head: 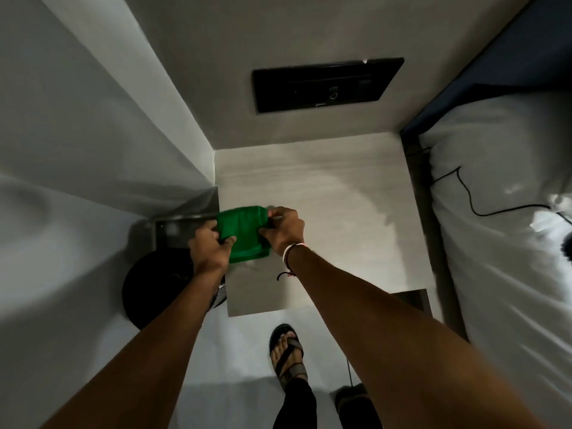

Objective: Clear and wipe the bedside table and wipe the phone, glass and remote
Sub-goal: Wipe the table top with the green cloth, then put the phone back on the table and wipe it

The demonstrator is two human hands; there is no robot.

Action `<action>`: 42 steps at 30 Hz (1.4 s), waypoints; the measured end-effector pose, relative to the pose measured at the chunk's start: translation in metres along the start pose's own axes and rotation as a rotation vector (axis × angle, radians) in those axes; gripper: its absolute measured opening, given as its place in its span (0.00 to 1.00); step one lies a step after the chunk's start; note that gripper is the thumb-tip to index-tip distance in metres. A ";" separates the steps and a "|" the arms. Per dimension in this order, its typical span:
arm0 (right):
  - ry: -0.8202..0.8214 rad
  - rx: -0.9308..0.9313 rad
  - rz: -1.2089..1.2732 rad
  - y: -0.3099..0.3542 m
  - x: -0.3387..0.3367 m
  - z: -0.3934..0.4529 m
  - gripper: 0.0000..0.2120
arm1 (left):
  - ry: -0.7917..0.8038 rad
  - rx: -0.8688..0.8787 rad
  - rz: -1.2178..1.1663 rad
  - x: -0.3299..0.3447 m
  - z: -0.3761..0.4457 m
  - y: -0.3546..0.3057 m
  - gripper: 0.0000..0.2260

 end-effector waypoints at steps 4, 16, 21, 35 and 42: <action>-0.007 -0.052 -0.132 0.002 0.003 0.004 0.11 | -0.019 0.028 0.096 0.003 0.004 -0.001 0.23; -0.253 -0.497 -1.015 0.013 -0.111 -0.060 0.37 | -0.160 0.805 0.728 0.019 -0.087 -0.135 0.33; -0.467 -0.504 -1.057 0.035 -0.221 -0.112 0.38 | -0.227 1.082 0.719 0.029 -0.158 -0.223 0.31; -0.958 -0.170 -0.897 -0.020 -0.514 -0.283 0.36 | -0.124 1.541 0.616 0.115 -0.392 -0.422 0.28; -1.103 0.142 -0.284 -0.128 -0.592 -0.317 0.36 | 0.289 1.439 0.634 0.228 -0.476 -0.443 0.25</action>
Point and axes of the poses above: each hand's wrist, its own z-axis towards the middle knuckle, its own x-axis out of the palm, y = z × x, the point moved 7 cm from there along z, towards the middle knuckle, and after that the axes turned 2 degrees about y, right-handed, at the moved point
